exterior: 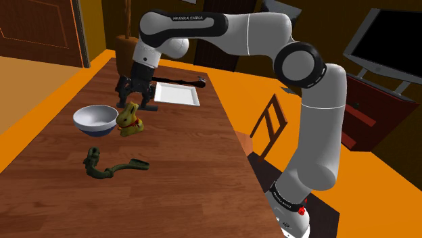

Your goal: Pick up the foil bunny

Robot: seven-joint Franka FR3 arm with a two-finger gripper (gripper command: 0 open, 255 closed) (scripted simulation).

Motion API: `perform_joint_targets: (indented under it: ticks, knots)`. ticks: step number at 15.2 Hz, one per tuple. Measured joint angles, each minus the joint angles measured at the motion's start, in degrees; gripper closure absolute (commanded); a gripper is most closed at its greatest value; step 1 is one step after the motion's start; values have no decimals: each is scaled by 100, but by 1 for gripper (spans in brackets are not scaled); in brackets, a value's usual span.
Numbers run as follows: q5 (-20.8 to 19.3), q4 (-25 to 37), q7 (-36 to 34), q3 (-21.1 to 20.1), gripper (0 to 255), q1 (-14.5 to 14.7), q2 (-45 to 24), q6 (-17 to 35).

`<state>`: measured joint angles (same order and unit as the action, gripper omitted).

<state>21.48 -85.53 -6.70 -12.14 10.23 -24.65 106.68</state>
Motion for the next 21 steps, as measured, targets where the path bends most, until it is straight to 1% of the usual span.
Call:
perform_joint_targets:
  ticks: [11, 15, 21]
  knots:
    - [-2, 12, -8, -1, 255, 5, -2, 2]
    - [-10, 154, -86, -4, 255, -4, 71, -207]
    - [-44, 593, -261, -8, 255, -5, 94, -635]
